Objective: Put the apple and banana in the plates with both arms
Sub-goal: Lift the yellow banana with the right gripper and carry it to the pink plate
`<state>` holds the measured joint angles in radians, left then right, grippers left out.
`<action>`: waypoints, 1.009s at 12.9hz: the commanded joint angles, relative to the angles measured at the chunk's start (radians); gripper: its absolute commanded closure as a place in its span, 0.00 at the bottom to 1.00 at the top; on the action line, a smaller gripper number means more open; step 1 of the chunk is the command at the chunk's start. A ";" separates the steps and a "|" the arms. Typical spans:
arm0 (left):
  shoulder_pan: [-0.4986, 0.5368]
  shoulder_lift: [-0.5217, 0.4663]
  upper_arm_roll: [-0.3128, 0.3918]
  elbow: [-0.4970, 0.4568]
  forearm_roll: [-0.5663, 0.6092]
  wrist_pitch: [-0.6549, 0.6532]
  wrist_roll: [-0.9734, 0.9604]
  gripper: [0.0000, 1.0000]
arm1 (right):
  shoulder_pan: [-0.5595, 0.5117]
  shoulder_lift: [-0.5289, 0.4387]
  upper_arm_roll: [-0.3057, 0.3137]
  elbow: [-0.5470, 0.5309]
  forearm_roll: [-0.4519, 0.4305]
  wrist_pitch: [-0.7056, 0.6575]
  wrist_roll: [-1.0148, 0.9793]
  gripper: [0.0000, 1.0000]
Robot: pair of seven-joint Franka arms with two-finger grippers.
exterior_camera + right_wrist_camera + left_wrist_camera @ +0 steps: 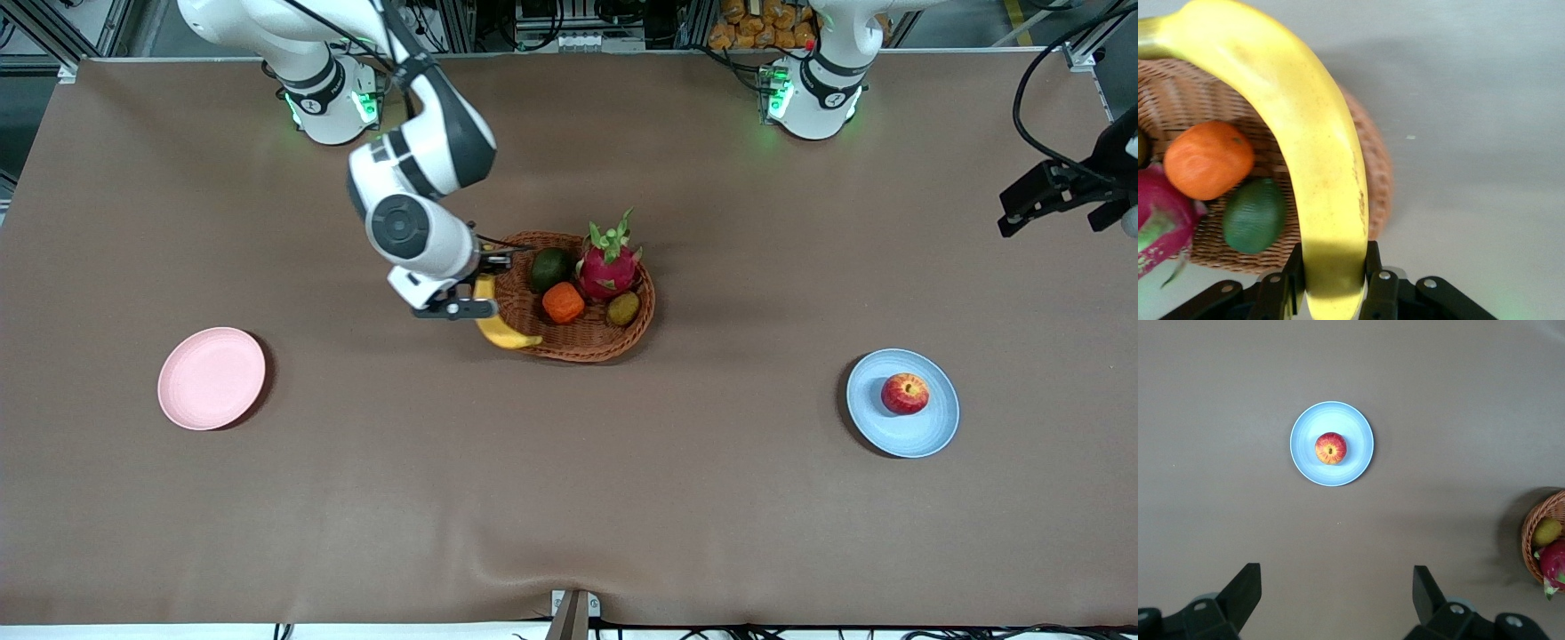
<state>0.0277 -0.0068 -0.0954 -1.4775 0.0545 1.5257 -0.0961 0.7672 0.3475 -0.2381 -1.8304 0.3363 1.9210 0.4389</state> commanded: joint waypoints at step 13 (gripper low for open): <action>-0.011 -0.033 -0.004 -0.009 -0.028 -0.053 0.055 0.00 | -0.319 0.045 -0.469 0.000 -0.232 -0.067 -0.575 1.00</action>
<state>0.0212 -0.0163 -0.0966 -1.4816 0.0489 1.4884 -0.0598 0.4952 0.3252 -0.7173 -1.8464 0.1135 1.8160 -0.0655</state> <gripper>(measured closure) 0.000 0.612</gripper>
